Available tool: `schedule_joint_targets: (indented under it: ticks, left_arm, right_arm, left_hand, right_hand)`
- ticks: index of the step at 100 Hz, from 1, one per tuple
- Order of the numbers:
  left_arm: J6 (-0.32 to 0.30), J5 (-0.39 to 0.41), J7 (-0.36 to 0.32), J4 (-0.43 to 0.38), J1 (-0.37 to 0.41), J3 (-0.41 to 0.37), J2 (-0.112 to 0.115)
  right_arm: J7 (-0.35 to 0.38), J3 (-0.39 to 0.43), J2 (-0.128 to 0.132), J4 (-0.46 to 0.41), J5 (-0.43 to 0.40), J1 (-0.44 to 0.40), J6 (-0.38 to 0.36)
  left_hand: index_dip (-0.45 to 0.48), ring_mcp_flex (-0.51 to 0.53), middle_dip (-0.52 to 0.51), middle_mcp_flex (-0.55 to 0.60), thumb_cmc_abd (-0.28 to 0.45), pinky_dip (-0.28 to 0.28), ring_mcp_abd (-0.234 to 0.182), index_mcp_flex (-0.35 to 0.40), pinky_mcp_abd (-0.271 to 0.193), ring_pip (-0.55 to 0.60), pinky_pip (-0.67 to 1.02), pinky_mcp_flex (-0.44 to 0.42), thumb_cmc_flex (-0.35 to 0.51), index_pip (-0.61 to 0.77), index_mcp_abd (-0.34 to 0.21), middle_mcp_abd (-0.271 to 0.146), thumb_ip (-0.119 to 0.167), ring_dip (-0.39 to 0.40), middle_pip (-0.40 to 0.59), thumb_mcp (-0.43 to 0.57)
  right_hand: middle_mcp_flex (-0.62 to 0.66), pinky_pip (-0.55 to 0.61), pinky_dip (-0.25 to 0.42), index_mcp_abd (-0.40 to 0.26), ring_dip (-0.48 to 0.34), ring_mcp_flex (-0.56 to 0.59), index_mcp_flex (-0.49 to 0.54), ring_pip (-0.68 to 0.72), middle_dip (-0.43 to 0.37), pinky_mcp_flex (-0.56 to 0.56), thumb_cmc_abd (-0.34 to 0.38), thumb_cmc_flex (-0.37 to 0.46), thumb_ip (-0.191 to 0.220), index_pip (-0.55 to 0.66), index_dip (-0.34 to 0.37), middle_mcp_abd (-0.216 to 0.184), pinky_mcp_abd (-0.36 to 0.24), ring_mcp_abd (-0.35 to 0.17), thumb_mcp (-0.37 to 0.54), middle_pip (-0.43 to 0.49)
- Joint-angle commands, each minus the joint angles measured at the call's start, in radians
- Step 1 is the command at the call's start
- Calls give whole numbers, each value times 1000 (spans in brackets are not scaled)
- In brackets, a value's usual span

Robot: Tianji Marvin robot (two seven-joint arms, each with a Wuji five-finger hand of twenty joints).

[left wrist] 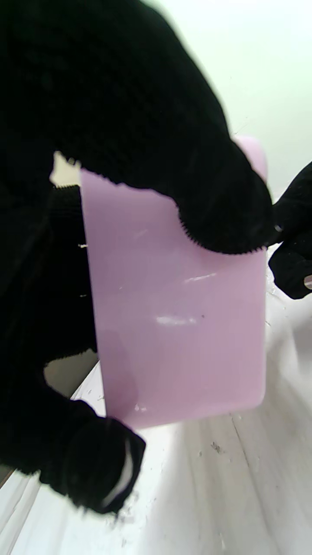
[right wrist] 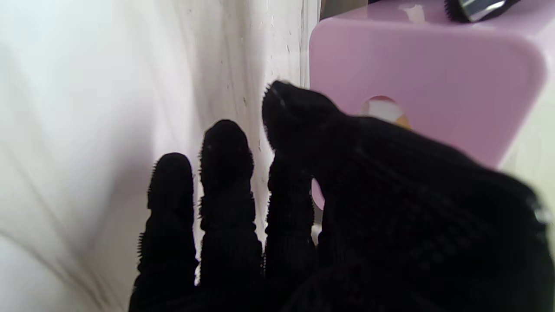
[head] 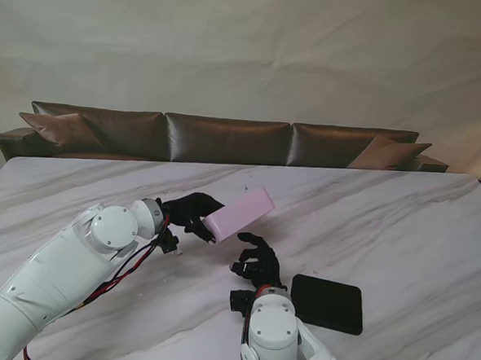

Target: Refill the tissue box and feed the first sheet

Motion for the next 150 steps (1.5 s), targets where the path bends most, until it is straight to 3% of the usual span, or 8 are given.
schedule_joint_targets:
  ticks: [1,54,79,88,93,126,144,150]
  left_arm:
    - [1,-2,-15,-8,2,0,-1]
    - [-10,-17,-31,-15,2,12,2]
    - [-4,-10,-29,-23,8,4,4]
    - [-3,-8,-27,-22,8,3,3]
    - [-2,-8,-27,-20,8,3,3]
    - [7,-3,-28,-17,12,-4,4]
    - [8,-3,-25,-18,15,-7,4]
    - [8,-3,-24,-19,15,-8,4]
  right_arm:
    - [19,-2,-1,-11,-1,-3,4]
    - [23,-20,-15,28,22,48,19]
    - [37,-28,-13,32,37,48,-1]
    - [35,-32,-16,49,41,52,-19]
    - [34,-32,-16,50,45,51,-26]
    - [14,-11,-10,26,30,17,-26]
    - [11,3,-3,-9,16,-7,-4]
    - [12,6,-1,-17,11,-11,5]
  left_hand:
    - [7,221,62,183,295,-11,67,26,-484,742,294,-17,93,42,-25,90,171,101,350,275]
    - [7,221,63,183,297,-11,67,24,-484,742,294,-17,91,42,-25,89,171,101,350,274]
    - [8,221,63,183,296,-11,67,25,-484,742,294,-17,93,41,-25,89,172,101,350,274]
    - [8,221,63,183,296,-10,67,25,-484,742,294,-17,93,41,-25,89,172,101,350,274]
    - [8,221,63,183,296,-10,67,25,-484,742,294,-17,92,41,-25,89,171,101,350,273]
    - [8,221,63,183,296,-10,67,25,-484,742,294,-17,93,41,-25,89,172,101,350,273]
    - [8,220,63,183,296,-10,67,25,-484,742,294,-17,93,41,-25,89,172,101,350,273]
    - [8,220,63,183,296,-10,67,25,-484,742,294,-17,93,41,-25,89,172,101,350,273]
  right_hand:
    - [0,11,14,-9,2,-1,-81,30,16,-7,-25,28,-15,-14,-35,-33,-24,-9,16,-3]
    - [-11,7,17,-46,10,-8,-214,33,20,-12,-17,31,-9,5,-79,-29,-30,-13,11,-10]
    - [-6,7,19,-87,7,-5,7,35,24,-9,-43,49,-18,93,-64,-34,-29,-16,34,-4]
    - [-4,7,20,-129,5,-1,127,36,25,-6,-52,51,-28,178,1,-38,-30,-21,48,-2]
    - [-3,7,20,-148,5,-1,168,35,25,-6,-55,53,-31,197,126,-38,-29,-20,53,-1]
    - [1,12,19,-212,1,3,221,38,30,-3,-59,56,-35,422,464,-47,-29,-22,63,12]
    - [3,13,18,-201,1,4,226,38,36,-2,-51,49,-33,476,541,-51,-30,-23,58,18]
    - [0,12,18,-134,1,1,202,36,35,-4,-44,42,-23,335,467,-46,-26,-19,41,13]
